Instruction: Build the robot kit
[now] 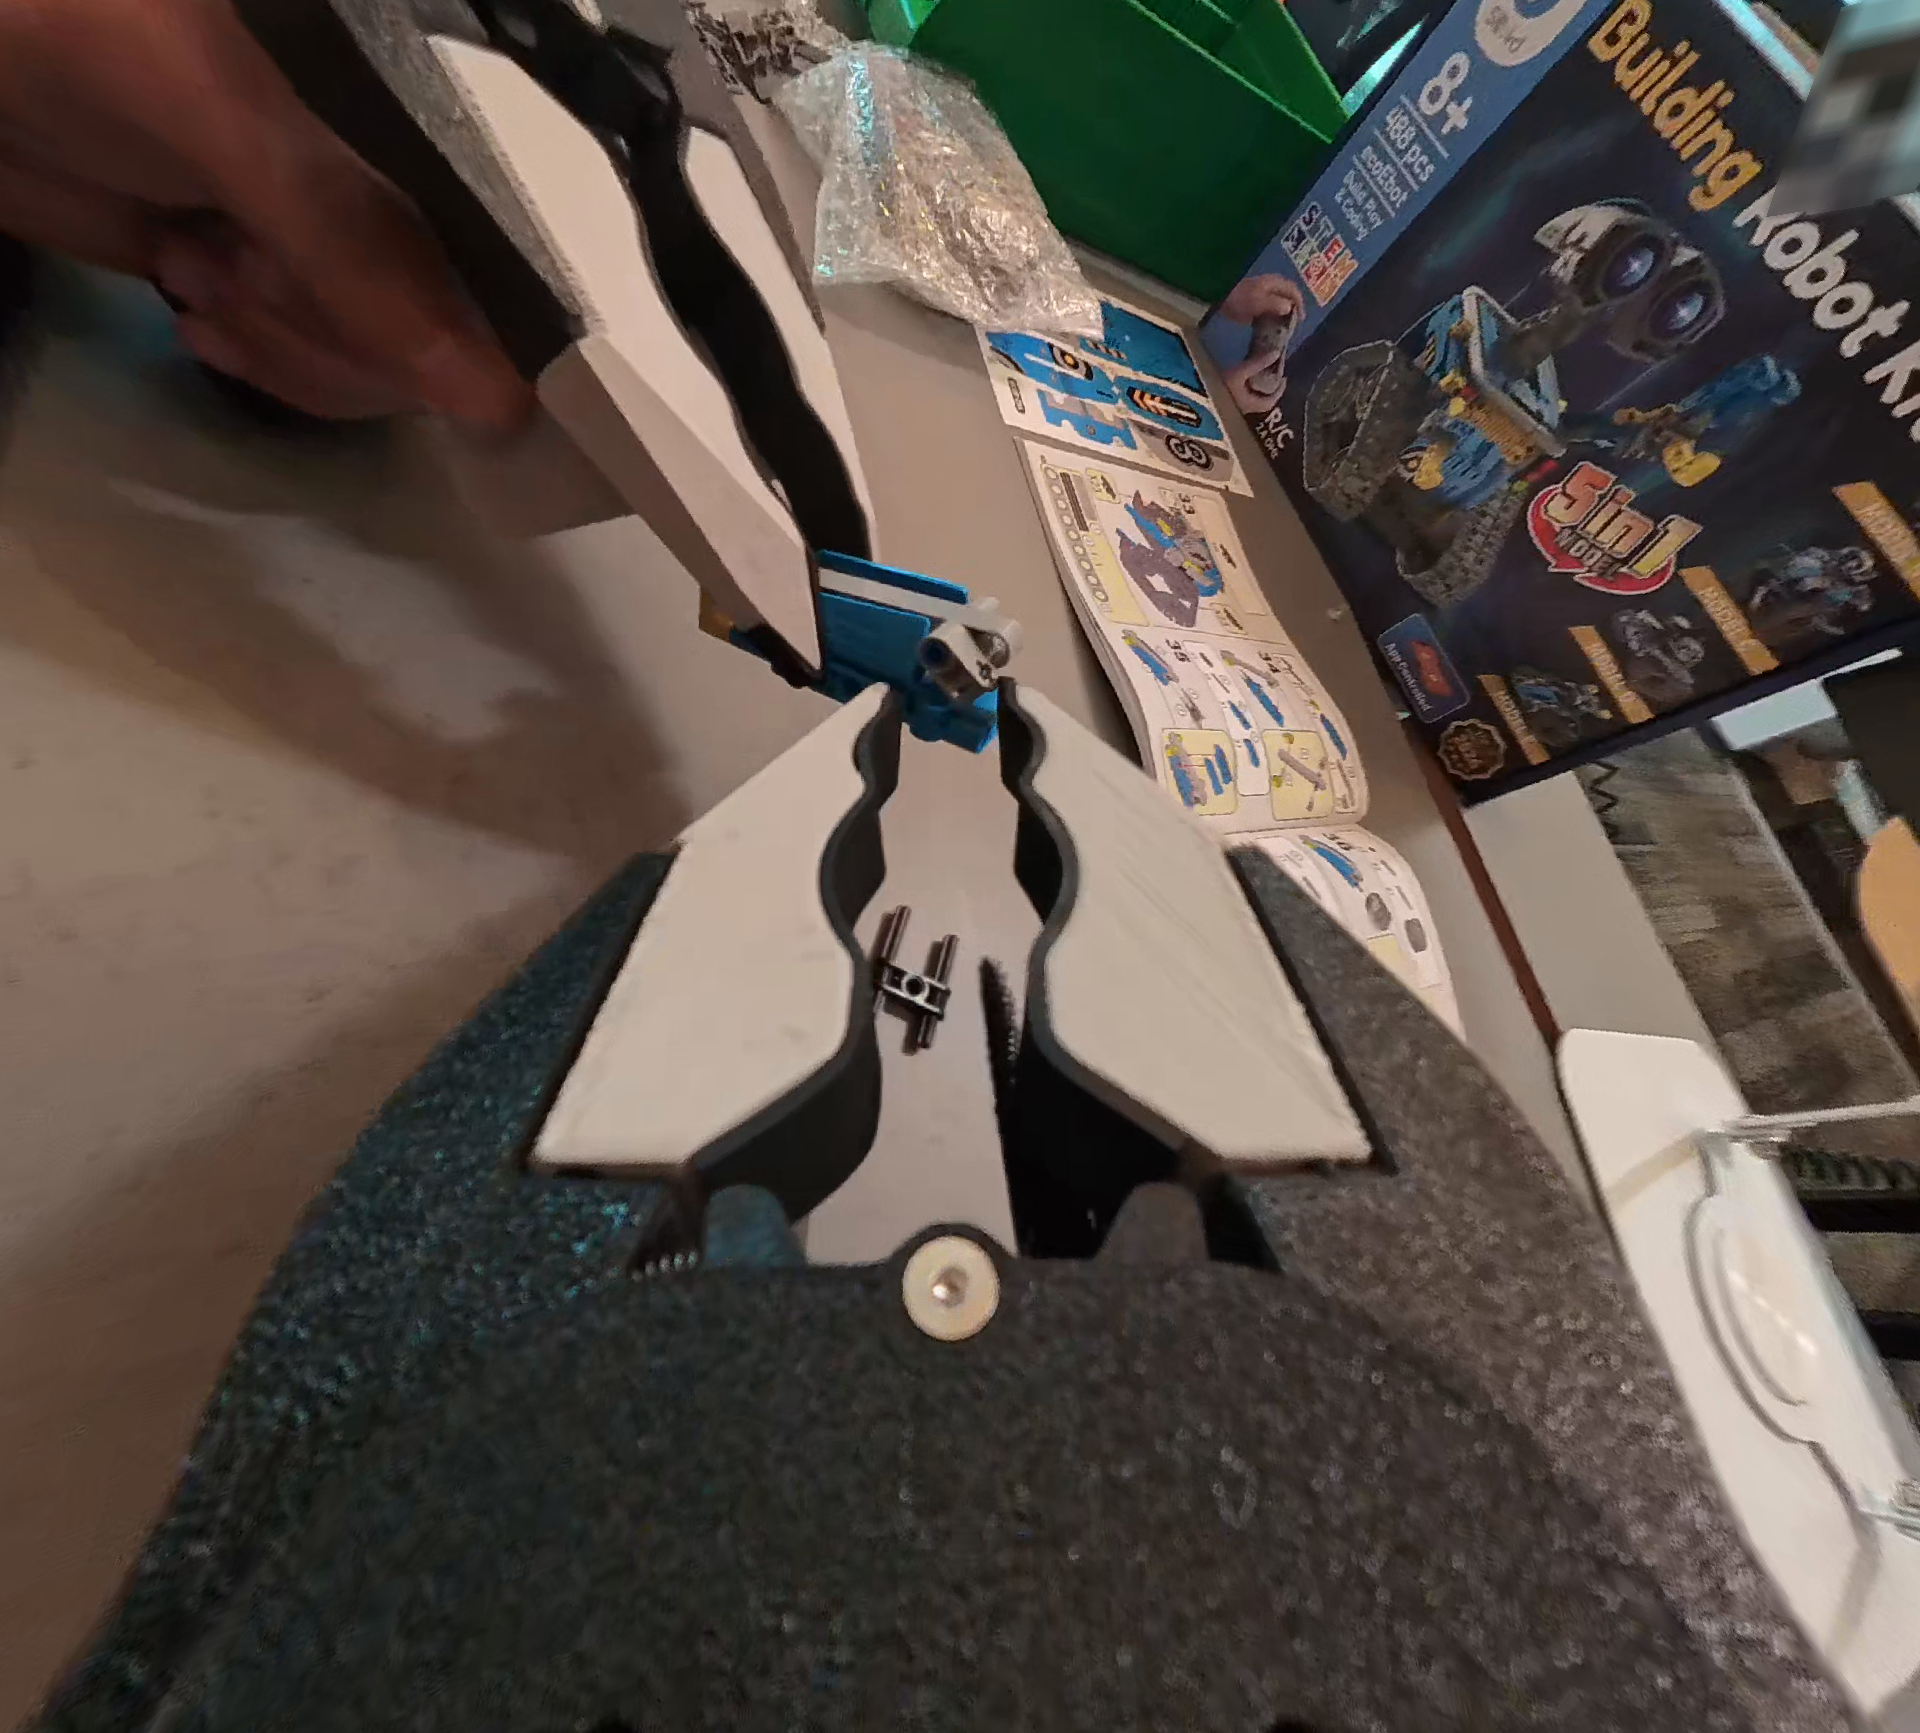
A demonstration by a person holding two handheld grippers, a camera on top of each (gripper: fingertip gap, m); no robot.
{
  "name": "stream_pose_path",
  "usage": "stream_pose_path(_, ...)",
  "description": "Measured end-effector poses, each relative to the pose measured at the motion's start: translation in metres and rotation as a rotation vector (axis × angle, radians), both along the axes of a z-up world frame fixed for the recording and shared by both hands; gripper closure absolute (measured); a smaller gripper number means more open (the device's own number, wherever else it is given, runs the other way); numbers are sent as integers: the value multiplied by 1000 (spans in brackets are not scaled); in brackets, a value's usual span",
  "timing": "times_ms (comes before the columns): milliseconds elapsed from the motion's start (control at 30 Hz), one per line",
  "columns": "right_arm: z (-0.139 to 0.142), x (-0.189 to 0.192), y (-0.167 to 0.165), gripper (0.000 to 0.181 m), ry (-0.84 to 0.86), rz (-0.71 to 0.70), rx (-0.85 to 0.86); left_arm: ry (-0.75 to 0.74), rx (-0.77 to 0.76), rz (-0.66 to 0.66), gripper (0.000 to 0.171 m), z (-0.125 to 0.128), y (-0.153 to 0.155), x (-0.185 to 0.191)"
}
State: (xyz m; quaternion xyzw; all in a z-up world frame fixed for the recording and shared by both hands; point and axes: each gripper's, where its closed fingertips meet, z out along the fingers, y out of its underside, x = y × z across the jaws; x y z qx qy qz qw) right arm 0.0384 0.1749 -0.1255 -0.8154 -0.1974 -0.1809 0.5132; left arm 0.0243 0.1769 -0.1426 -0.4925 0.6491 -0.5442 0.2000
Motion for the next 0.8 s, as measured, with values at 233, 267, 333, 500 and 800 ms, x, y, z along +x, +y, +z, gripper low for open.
stream_pose_path(233, -2, 2, -2, 172, -256, -23, -15, 26, 66, 7, 148, -8, 0, 1)
stream_pose_path(267, -5, 3, -2, 171, -255, -26, -30, 25, 74, 7, 148, -9, -1, 1)
stream_pose_path(333, -5, 2, -2, 171, -268, -23, -27, 20, 93, 2, 148, -9, -2, 1)
stream_pose_path(500, -9, 3, -2, 171, -301, -25, -47, 31, 116, 4, 148, -12, -2, 1)
stream_pose_path(800, -14, 7, 7, 174, -238, -104, -72, 44, 241, 78, 148, -21, 8, 5)
